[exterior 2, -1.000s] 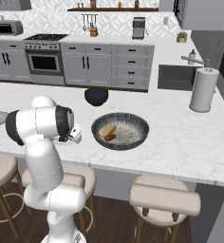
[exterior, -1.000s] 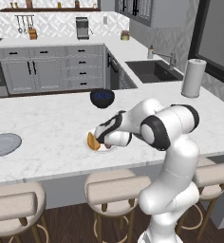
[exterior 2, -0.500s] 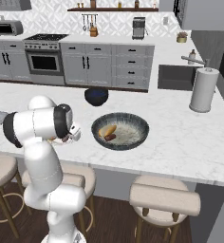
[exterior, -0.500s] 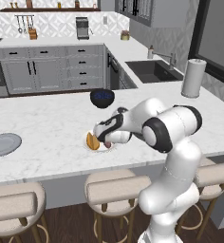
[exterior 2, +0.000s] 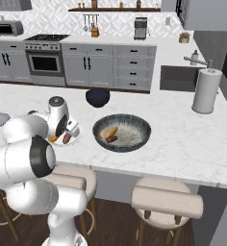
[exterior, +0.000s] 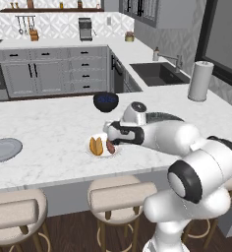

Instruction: Place one bun and one sausage from the bowl on each plate.

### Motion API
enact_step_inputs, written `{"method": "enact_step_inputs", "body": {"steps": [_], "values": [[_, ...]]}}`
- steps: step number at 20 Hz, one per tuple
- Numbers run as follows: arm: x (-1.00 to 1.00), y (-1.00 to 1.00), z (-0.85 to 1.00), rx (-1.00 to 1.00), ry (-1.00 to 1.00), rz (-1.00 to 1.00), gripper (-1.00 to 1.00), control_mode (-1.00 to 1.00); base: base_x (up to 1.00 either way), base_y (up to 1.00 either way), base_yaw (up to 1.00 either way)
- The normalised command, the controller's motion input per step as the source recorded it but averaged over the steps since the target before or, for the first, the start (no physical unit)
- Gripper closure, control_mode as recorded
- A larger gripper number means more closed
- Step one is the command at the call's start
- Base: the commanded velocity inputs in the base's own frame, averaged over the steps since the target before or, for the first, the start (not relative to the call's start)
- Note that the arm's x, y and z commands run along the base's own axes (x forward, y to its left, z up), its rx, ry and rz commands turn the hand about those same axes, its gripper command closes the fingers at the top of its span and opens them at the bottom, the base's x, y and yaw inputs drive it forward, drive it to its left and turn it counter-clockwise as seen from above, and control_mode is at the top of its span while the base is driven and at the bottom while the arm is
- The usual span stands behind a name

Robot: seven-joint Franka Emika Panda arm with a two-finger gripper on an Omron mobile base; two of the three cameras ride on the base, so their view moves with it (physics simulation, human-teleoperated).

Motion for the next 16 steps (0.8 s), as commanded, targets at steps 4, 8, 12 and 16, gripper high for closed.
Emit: {"method": "enact_step_inputs", "body": {"steps": [4, 8, 12, 16], "values": [[-0.52, -0.67, 0.72, -0.25, 0.05, 0.00, -1.00, -1.00, 0.00, 0.00, 0.00], [-0.15, -0.49, 1.00, -0.01, 0.00, 0.00, -1.00, -1.00, 0.00, 0.00, 0.00], [0.00, -0.84, 0.48, 0.00, 0.07, -0.05, -1.00, -1.00, 0.00, 0.00, 0.00], [0.22, -0.78, 0.12, 0.00, 0.06, -0.01, -1.00, -1.00, 0.00, 0.00, 0.00]]}}
